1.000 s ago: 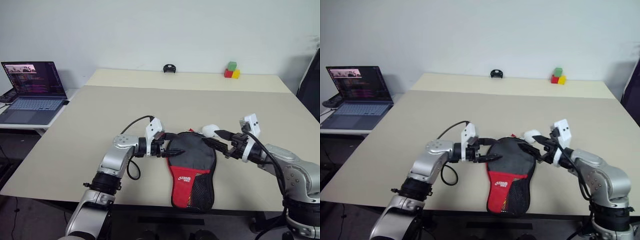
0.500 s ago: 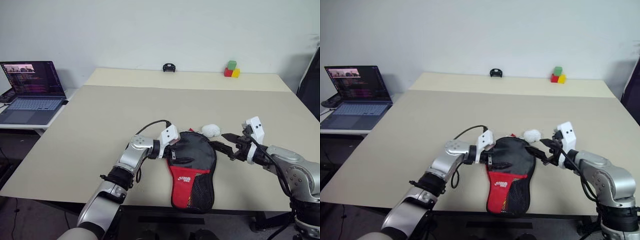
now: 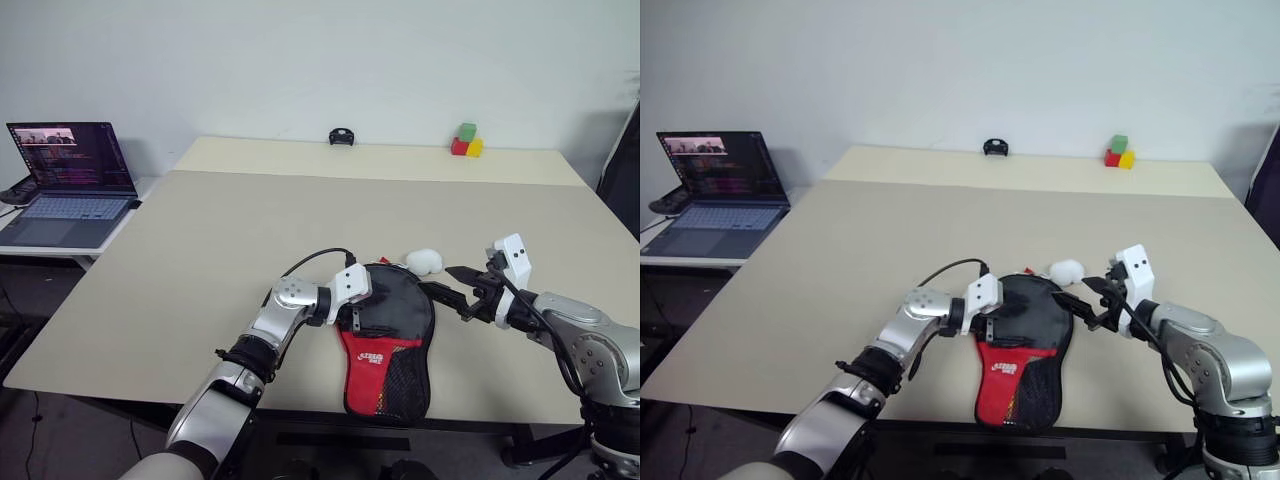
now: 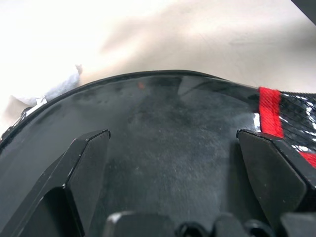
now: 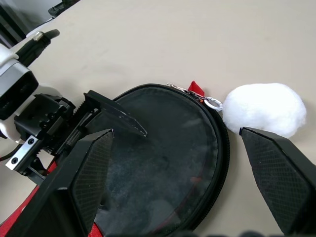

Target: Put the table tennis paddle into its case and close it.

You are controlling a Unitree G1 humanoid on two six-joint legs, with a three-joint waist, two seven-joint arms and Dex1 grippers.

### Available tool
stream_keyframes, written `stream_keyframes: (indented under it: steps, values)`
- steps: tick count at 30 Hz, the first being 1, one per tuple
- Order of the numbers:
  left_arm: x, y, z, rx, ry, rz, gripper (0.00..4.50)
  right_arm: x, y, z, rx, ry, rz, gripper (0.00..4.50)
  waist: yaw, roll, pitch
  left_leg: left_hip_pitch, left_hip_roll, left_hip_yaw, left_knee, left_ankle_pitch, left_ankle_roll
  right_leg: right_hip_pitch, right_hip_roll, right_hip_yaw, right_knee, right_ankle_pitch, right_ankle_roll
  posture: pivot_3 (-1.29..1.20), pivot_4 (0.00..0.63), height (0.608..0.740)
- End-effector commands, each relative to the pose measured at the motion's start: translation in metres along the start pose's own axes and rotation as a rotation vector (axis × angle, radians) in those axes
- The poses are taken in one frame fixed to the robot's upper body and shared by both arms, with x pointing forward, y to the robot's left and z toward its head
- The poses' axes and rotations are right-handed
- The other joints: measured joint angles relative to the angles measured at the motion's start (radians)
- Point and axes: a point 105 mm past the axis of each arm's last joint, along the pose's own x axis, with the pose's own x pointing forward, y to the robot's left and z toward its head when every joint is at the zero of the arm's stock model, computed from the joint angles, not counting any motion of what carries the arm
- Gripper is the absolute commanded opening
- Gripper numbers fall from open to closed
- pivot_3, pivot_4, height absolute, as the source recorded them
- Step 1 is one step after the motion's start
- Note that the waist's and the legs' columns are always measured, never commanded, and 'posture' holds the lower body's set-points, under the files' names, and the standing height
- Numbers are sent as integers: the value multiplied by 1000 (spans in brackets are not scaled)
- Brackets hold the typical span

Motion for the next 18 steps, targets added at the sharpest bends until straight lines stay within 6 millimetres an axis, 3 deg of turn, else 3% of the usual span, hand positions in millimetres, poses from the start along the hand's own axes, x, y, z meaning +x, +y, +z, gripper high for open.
stream_keyframes:
  steps: [1, 11, 18]
  values:
    - [8, -16, -22, -27, 82, -68, 4463, -4, 5, 9, -45, -26, 1, 4500, 0, 0, 0, 0, 0, 0, 0, 0, 0, 0, 0, 0, 0, 0, 0, 0, 150, 740]
    - [8, -14, 0, -66, -2, -144, 4463, -6, 6, 5, -28, -28, -6, 4500, -1, 2, -1, 0, 0, 0, 0, 0, 0, 0, 2, 0, 0, 0, 0, 0, 150, 740]
    - [8, -27, -12, -74, 45, -229, 4463, -7, 7, 3, -20, -25, -8, 4500, -1, 2, -1, 0, 0, 0, -1, 0, 0, 0, 2, 0, 0, 0, 0, 0, 150, 740]
